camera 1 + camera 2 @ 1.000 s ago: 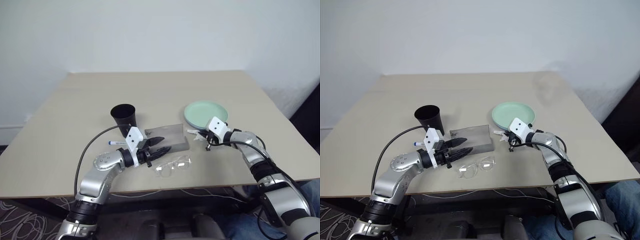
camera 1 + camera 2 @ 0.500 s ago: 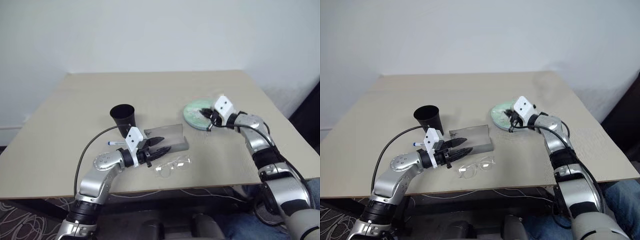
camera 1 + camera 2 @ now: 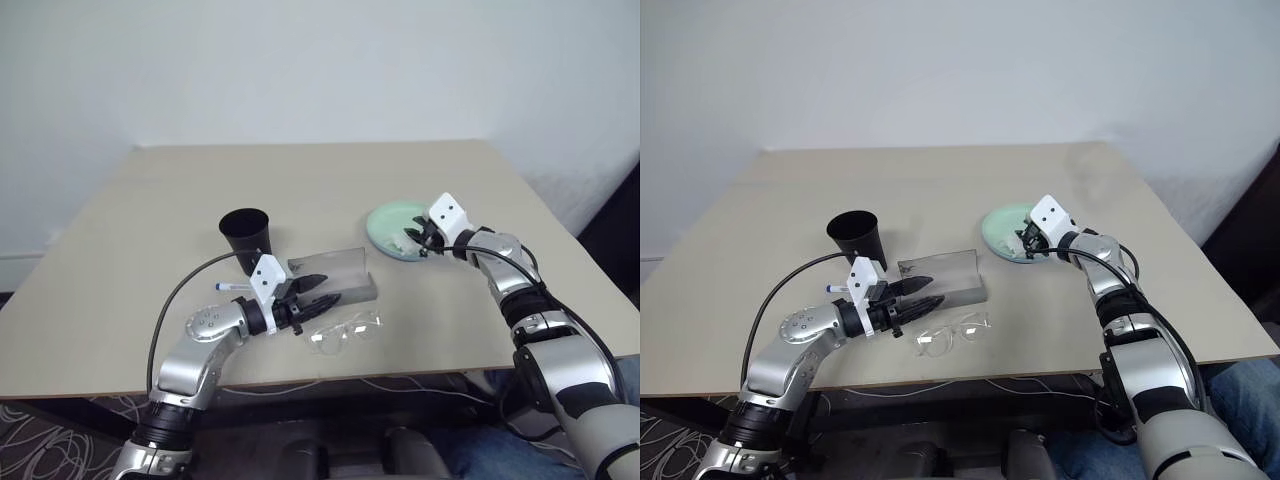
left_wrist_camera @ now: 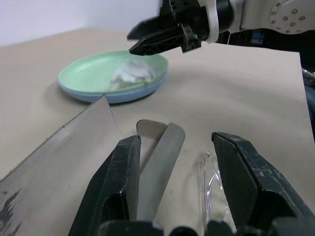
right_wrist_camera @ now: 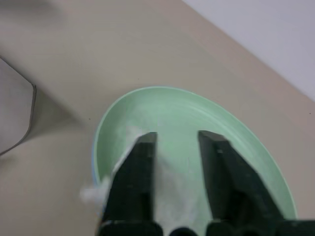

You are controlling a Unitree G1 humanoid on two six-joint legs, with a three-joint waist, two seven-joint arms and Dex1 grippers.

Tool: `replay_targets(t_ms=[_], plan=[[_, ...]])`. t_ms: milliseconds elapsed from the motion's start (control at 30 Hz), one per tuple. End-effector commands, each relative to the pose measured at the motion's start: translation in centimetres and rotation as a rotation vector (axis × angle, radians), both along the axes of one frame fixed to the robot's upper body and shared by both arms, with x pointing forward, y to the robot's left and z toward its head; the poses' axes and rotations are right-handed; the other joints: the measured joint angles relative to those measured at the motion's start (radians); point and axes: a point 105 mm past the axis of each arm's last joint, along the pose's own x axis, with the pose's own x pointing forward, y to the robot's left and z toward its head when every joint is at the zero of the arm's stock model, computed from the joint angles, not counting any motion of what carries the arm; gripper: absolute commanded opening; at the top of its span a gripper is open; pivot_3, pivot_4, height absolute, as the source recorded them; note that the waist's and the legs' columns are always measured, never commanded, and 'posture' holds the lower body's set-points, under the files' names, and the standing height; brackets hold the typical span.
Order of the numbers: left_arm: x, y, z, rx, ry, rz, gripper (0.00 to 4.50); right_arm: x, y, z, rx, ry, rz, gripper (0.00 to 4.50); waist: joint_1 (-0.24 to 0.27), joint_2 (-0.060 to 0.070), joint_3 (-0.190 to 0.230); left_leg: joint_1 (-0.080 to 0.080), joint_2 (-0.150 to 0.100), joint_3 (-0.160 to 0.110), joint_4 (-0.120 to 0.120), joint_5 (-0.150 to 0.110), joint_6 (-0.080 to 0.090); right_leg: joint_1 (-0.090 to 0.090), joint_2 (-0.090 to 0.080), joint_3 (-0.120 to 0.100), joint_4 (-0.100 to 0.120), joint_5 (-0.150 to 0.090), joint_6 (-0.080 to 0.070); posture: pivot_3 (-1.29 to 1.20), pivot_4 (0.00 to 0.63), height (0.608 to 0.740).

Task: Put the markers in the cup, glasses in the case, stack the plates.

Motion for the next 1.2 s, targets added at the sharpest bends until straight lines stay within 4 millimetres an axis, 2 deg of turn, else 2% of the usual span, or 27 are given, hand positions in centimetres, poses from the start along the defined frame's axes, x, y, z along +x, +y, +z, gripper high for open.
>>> replay_targets(t_ms=[33, 167, 300, 433, 533, 667, 967, 1200], plan=[[0.1, 0.0, 1.5, -0.003, -0.06, -0.004, 2.39, 0.7, 0.1, 2.5, 0.016, -0.085, 0.0, 3.0, 0.0, 0.0, 0.0, 0.0, 0.0, 0.0, 0.0, 0.0, 0.0, 0.0, 0.0, 0.0, 0.0, 0.0, 0.0, 0.0, 0.0, 0.721], [0.1, 0.0, 1.5, 0.001, -0.058, -0.009, 2.39, 0.5, -0.2, 2.9, 0.045, -0.121, -0.009, 4.37, 0.0, 0.0, 0.0, 0.0, 0.0, 0.0, 0.0, 0.0, 0.0, 0.0, 0.0, 0.0, 0.0, 0.0, 0.0, 0.0, 0.0, 0.721], [0.2, 0.0, 1.6, 0.01, -0.06, -0.02, 2.39, -1.6, 0.2, 2.6, 0.142, -0.081, 0.127, 4.37, 0.001, 0.0, 0.0, 0.0, 0.0, -0.001, 0.0, 0.0, 0.0, 0.0, 0.0, 0.0, 0.0, 0.0, 0.0, 0.0, 0.0, 0.721], [0.4, 0.4, 1.8, 0.032, -0.058, -0.045, 2.39, -4.8, 0.5, 1.3, 0.209, 0.012, 0.266, 4.37, 0.002, 0.0, 0.0, 0.0, 0.0, -0.001, 0.0, 0.0, 0.0, 0.001, 0.0, 0.0, 0.0, 0.0, 0.001, 0.0, 0.0, 0.721], [0.5, 0.5, 2.1, 0.047, -0.051, -0.083, 2.39, -6.3, 0.4, 0.4, 0.245, 0.074, 0.299, 4.37, 0.002, 0.0, 0.0, 0.0, 0.0, 0.0, 0.0, 0.0, 0.001, 0.001, -0.001, 0.0, 0.0, 0.0, 0.0, 0.0, 0.0, 0.721], [0.1, 0.4, 2.3, 0.097, 0.005, -0.221, 2.39, -8.2, 0.3, -2.0, 0.253, 0.16, 0.32, 4.37, 0.0, 0.0, 0.0, 0.002, 0.0, 0.001, 0.0, 0.0, 0.0, 0.001, -0.001, 0.0, 0.0, 0.0, 0.0, 0.0, 0.0, 0.721], [-0.2, 0.6, 2.2, 0.227, 0.15, -0.478, 2.39, -8.2, 0.4, -2.9, 0.29, 0.146, 0.253, 4.37, 0.002, 0.0, 0.0, 0.003, 0.0, 0.001, 0.0, 0.0, 0.0, 0.001, 0.0, 0.0, 0.001, 0.0, 0.0, 0.0, 0.0, 0.721], [0.5, -0.5, 2.6, 0.279, 0.183, -0.596, 2.39, -8.6, 0.9, -3.3, 0.327, 0.13, 0.228, 4.37, 0.007, 0.0, 0.0, 0.0, 0.0, 0.0, 0.0, 0.0, 0.0, 0.0, 0.0, 0.0, -0.001, 0.0, 0.0, 0.0, 0.0, 0.721]])
